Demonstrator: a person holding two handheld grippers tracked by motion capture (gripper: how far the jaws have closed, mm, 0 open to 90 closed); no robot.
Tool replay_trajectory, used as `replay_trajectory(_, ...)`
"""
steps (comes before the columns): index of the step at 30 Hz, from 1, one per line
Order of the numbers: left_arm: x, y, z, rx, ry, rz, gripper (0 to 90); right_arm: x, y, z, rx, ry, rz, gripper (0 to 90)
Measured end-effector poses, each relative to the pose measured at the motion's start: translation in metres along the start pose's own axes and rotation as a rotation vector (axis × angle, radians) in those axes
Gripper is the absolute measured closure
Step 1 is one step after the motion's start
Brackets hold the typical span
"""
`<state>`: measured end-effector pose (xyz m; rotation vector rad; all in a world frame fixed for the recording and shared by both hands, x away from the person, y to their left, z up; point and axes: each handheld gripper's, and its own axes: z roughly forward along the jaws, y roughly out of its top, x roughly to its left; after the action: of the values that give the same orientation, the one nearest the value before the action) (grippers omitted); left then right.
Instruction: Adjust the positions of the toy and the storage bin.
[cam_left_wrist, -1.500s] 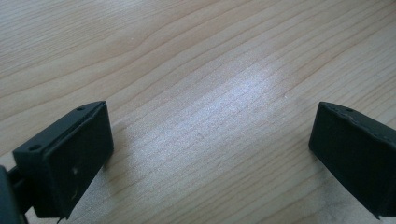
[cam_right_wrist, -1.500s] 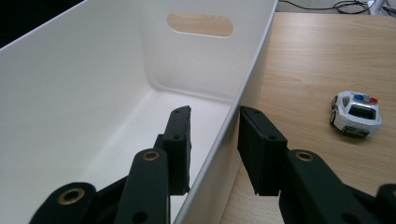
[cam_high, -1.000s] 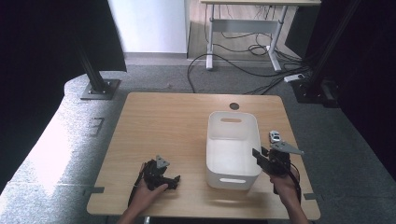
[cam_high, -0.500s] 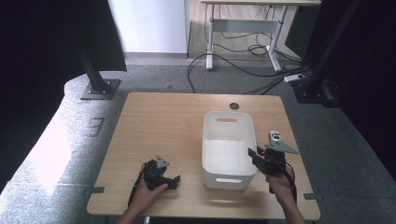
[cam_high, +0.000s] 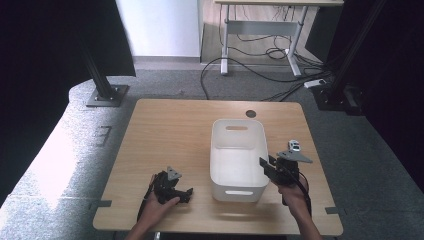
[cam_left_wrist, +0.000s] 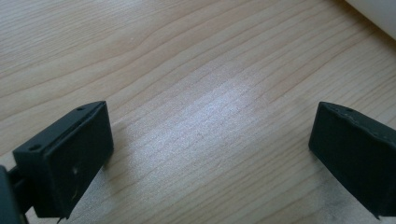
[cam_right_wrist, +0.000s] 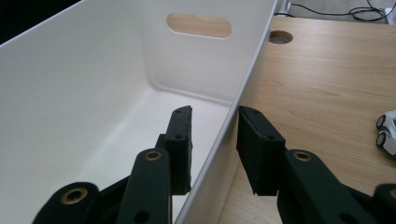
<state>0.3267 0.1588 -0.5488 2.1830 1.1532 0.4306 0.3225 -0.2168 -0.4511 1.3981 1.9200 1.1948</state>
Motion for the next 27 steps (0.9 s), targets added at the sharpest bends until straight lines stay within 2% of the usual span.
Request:
replay_trajectory(7,0.0,0.0,0.0,0.0,0.0,0.001,0.0,0.008,0.0,0.004,-0.011,-0.003,0.008,65.3)
replay_trajectory(27,0.0,0.0,0.0,0.0,0.0,0.001,0.0,0.014,-0.002,0.005,-0.021,0.009,0.012,61.5)
